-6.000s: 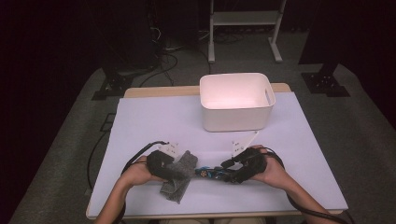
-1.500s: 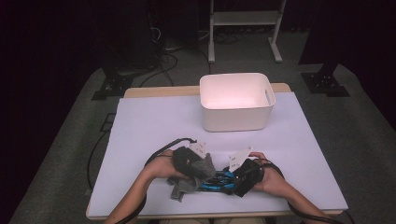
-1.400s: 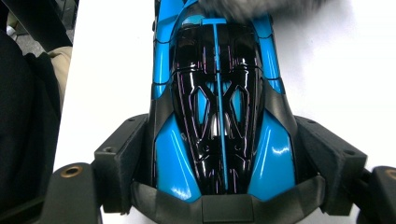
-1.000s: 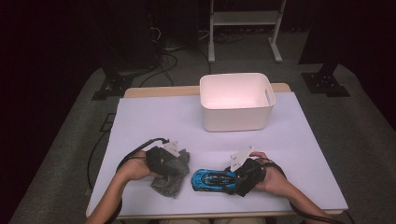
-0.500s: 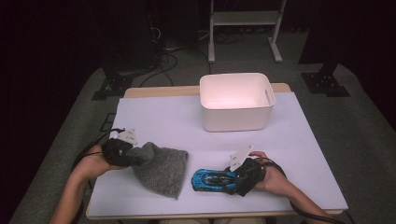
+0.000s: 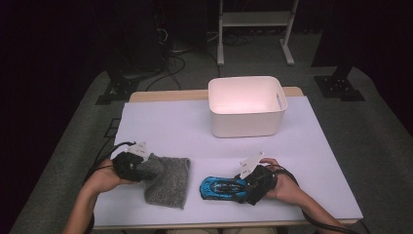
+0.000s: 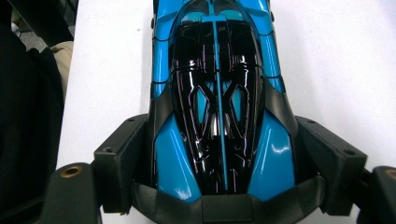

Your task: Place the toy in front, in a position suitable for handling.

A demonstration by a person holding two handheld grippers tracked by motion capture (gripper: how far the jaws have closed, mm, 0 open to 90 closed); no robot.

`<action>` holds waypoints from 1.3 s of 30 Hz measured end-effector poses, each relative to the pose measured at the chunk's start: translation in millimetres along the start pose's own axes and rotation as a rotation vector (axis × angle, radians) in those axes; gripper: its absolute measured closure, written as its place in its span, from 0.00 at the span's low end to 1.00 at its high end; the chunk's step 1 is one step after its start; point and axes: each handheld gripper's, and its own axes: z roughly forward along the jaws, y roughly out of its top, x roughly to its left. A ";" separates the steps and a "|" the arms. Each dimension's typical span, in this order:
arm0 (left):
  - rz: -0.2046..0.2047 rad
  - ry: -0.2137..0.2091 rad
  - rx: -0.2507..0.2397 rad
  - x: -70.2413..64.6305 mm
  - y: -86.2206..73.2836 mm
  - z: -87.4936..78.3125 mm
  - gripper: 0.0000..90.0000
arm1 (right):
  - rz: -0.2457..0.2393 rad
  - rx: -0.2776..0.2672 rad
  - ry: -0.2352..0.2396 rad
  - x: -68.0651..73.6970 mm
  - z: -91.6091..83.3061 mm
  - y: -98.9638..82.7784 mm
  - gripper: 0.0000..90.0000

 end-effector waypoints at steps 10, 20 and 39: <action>0.013 -0.055 -0.022 -6.8 18.7 22.0 0.56 | -0.002 -0.001 -0.001 0.0 -0.1 -0.4 0.25; 0.025 -0.061 -0.067 -11.9 15.8 4.1 0.39 | 0.004 0.003 -0.006 0.7 0.3 0.7 0.25; 0.041 -0.055 -0.091 -5.3 23.3 -10.2 0.58 | 0.021 -0.004 0.006 -0.5 0.0 0.1 0.24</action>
